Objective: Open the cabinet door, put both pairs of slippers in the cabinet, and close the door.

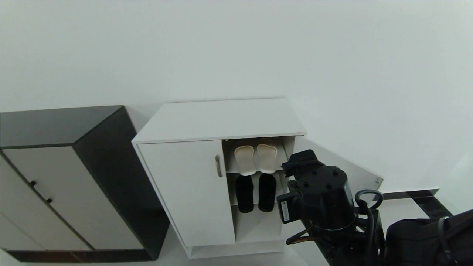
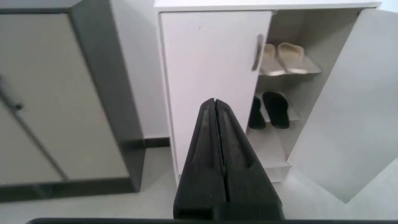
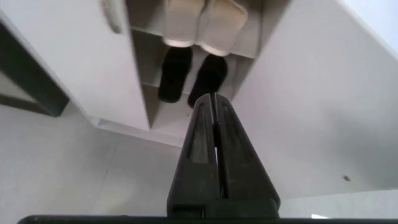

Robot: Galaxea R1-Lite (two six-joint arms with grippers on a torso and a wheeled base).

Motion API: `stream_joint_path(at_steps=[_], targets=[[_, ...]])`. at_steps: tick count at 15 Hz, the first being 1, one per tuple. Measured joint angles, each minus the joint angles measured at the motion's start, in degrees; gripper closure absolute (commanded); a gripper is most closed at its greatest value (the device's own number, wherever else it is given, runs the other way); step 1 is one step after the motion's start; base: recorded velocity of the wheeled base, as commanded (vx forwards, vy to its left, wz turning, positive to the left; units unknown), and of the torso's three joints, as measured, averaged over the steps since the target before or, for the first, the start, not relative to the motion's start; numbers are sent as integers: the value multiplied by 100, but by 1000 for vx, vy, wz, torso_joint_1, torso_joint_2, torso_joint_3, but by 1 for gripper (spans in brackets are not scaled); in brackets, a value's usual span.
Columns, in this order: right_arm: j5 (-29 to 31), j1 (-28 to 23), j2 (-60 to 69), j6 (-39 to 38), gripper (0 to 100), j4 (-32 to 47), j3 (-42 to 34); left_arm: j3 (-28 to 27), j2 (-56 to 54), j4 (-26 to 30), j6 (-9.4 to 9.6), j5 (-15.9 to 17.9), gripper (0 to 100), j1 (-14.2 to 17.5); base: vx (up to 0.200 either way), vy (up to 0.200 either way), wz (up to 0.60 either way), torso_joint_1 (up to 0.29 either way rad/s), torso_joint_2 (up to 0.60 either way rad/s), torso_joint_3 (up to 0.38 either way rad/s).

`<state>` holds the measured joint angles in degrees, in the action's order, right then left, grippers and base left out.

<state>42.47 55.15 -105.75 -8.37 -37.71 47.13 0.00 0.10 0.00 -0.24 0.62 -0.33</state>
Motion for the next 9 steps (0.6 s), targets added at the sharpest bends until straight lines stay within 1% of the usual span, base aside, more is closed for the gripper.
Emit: stream_joint_path(at_steps=[1,3,6,8,9], targets=[[0,-6,0,1,100,2,-5,0,0,0,0,0,100,6,0,0,-600,12,2,-7],[0,-17,0,1,100,0,-5,0,0,-5,0,0,100,6,0,0,0,0,0,0],[-13,-196,0,79,100,-133,48,0,0,-5,0,-2,100,11,0,0,0,0,0,0],[-54,-358,-4,176,100,-197,267,0,0,-10,0,0,100,6,0,0,0,0,0,0],[-68,-472,-11,191,100,-91,455,0,0,-10,2,0,100,11,0,0,0,0,0,0]])
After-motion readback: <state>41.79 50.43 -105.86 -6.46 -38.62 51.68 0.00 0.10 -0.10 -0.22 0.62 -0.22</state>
